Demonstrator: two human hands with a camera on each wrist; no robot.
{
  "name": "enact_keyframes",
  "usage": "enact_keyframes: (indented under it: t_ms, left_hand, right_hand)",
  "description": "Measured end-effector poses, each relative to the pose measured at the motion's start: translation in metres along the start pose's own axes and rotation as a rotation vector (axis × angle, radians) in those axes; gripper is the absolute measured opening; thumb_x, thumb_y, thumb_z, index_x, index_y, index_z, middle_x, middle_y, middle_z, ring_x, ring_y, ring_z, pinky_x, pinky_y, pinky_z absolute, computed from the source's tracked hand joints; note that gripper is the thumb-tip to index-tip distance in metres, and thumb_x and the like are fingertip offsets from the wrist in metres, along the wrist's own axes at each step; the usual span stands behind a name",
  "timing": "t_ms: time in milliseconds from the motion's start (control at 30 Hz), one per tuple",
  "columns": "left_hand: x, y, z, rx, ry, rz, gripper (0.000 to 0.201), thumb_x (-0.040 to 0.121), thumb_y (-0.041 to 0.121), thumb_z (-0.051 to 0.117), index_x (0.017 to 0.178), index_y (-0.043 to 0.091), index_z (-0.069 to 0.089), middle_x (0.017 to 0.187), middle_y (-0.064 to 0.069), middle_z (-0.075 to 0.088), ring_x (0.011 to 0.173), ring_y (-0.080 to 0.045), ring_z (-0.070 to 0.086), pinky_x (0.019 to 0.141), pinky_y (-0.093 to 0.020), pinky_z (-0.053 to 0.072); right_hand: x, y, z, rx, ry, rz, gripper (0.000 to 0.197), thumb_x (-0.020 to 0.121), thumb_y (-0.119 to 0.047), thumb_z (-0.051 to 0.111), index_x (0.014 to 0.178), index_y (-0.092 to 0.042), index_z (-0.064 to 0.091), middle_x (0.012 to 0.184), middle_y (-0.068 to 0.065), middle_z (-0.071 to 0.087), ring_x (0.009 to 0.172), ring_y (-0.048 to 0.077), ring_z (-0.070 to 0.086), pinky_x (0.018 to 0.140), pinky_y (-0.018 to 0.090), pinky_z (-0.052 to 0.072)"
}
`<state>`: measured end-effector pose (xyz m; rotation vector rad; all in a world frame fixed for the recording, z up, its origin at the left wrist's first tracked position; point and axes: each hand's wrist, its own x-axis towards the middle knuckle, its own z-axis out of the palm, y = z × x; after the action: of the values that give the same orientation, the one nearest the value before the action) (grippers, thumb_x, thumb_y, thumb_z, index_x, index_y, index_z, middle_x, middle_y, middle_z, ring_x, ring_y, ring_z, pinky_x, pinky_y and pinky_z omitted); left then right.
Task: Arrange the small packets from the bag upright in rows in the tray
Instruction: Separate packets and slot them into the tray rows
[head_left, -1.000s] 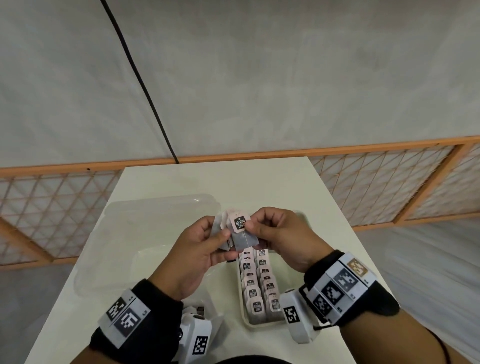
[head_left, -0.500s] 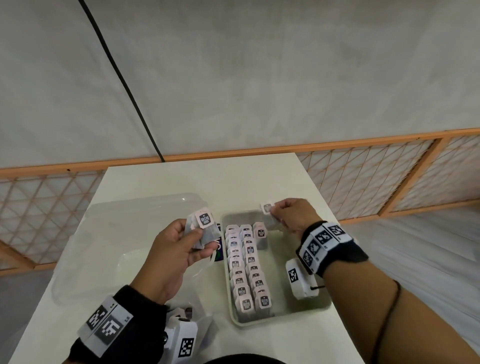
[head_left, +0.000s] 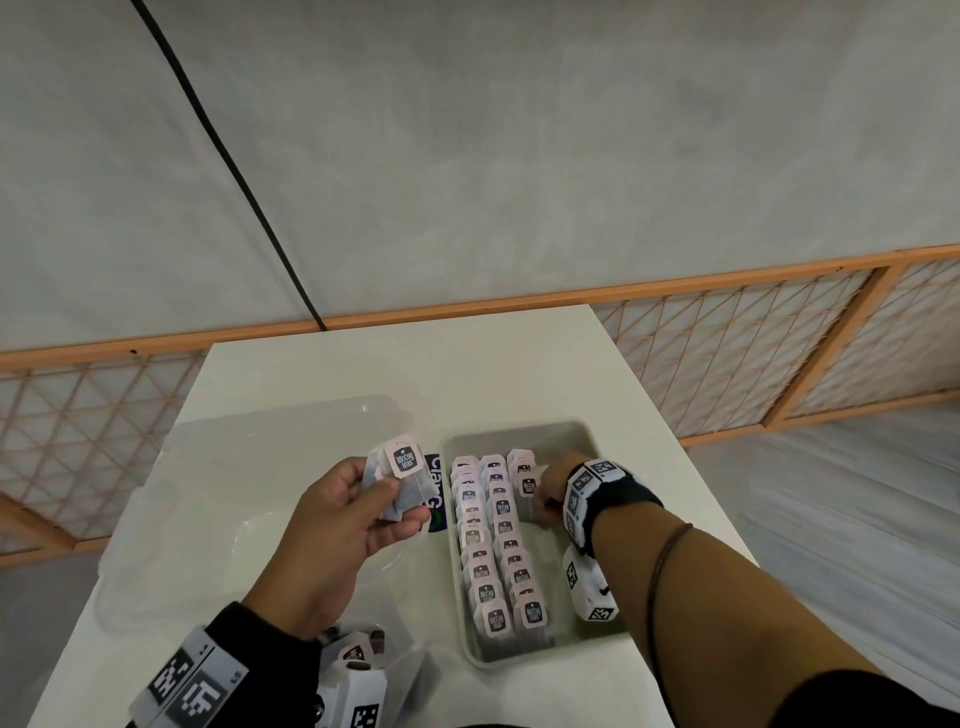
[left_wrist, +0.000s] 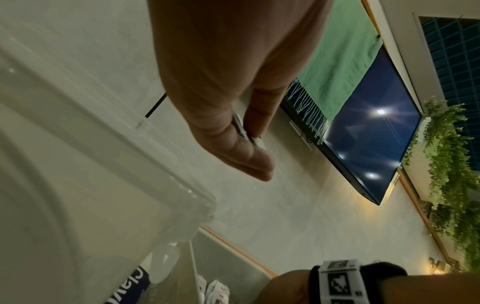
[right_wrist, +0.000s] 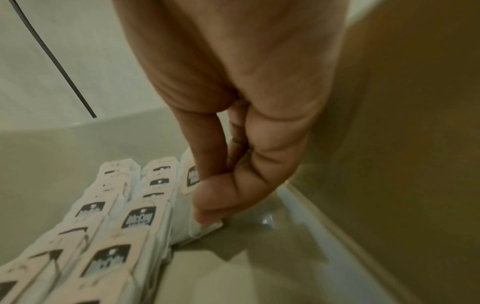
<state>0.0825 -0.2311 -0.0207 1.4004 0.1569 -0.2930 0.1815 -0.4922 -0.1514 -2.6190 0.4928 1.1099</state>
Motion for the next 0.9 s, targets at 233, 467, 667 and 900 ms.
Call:
enact_keyframes:
  t_ms: [233,467,667,900]
  left_hand:
    - [0.002,-0.003,0.000,0.003,0.000,-0.005,0.014,0.096,0.003,0.047,0.102,0.002,0.059,0.088,-0.018,0.071,0.072,-0.028,0.071,0.058,-0.024,0.058]
    - [0.000,-0.003,0.001,0.006,-0.021,-0.018,0.014,0.096,0.004,0.048,0.103,0.003,0.060,0.091,-0.019,0.072,0.077,-0.031,0.071,0.060,-0.025,0.059]
    - [0.001,-0.003,0.001,0.001,-0.022,-0.022,0.014,0.095,0.004,0.050,0.104,0.004,0.060,0.094,-0.019,0.072,0.080,-0.033,0.072,0.063,-0.026,0.059]
    - [0.006,-0.004,0.010,0.043,0.001,0.029,0.012,0.094,0.001,0.051,0.100,0.005,0.060,0.093,-0.017,0.072,0.078,-0.031,0.072,0.060,-0.023,0.057]
  right_hand:
    - [-0.002,-0.006,0.008,-0.190,0.093,-0.084,0.054,0.073,-0.038,0.074,0.118,-0.010,0.062,0.130,0.013,0.056,0.118,0.034,0.055,0.097,0.041,0.048]
    - [-0.021,-0.008,0.008,-0.181,0.130,-0.079,0.044,0.079,-0.028,0.071,0.119,-0.011,0.061,0.127,0.007,0.058,0.112,0.028,0.058,0.097,0.037,0.048]
    - [-0.039,-0.007,-0.008,-0.011,0.226,-0.170,0.033,0.087,-0.019,0.063,0.119,-0.011,0.061,0.125,0.011,0.059,0.111,0.025,0.059,0.094,0.035,0.050]
    - [-0.142,-0.031,-0.031,0.916,-0.047,-0.670,0.024,0.090,-0.028,0.063,0.093,-0.005,0.065,0.083,0.008,0.068,0.060,0.015,0.060,0.052,0.022,0.049]
